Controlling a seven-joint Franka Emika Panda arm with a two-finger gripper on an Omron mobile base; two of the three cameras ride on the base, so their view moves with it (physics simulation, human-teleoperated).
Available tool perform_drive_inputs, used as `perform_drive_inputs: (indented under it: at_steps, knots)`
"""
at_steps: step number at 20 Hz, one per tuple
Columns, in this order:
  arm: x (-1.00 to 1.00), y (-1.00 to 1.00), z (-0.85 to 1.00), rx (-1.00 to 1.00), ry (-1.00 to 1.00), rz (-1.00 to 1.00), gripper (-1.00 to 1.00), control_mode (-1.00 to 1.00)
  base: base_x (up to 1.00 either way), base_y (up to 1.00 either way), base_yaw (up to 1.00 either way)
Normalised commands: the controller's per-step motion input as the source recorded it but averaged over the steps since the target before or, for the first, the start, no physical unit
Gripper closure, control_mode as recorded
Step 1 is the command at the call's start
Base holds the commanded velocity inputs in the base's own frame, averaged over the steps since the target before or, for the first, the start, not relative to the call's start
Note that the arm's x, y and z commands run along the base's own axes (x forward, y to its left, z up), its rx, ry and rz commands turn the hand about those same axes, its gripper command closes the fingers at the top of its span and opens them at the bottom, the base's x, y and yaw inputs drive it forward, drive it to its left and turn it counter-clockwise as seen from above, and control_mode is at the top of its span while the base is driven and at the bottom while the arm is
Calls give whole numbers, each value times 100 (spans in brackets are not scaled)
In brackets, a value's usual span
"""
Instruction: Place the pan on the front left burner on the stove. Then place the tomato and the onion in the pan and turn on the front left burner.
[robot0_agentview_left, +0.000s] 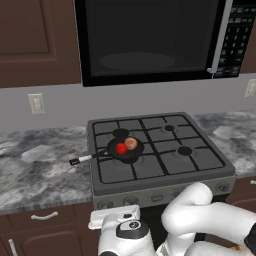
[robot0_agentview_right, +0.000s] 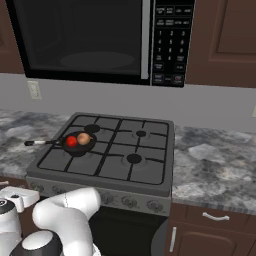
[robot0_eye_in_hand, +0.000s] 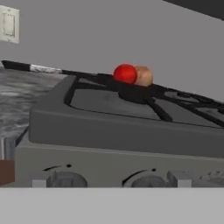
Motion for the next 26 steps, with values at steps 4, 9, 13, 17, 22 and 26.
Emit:
perform_drive_inputs:
  at_steps: [4,9,13,17,22,26]
  knots:
    - [20,6,-32,0,-5,0,-100,-100,0,0,0]
    - [7,14,-31,0,-6,0,-100,-100,0,0,0]
    - [10,20,-25,0,-7,0,-100,-100,0,0,0]
    - [14,17,-19,0,-8,0,-100,-100,0,0,0]
    - [16,14,-19,0,-8,0,-100,-100,0,0,0]
    - [20,7,-16,-1,-8,0,-100,-100,0,0,0]
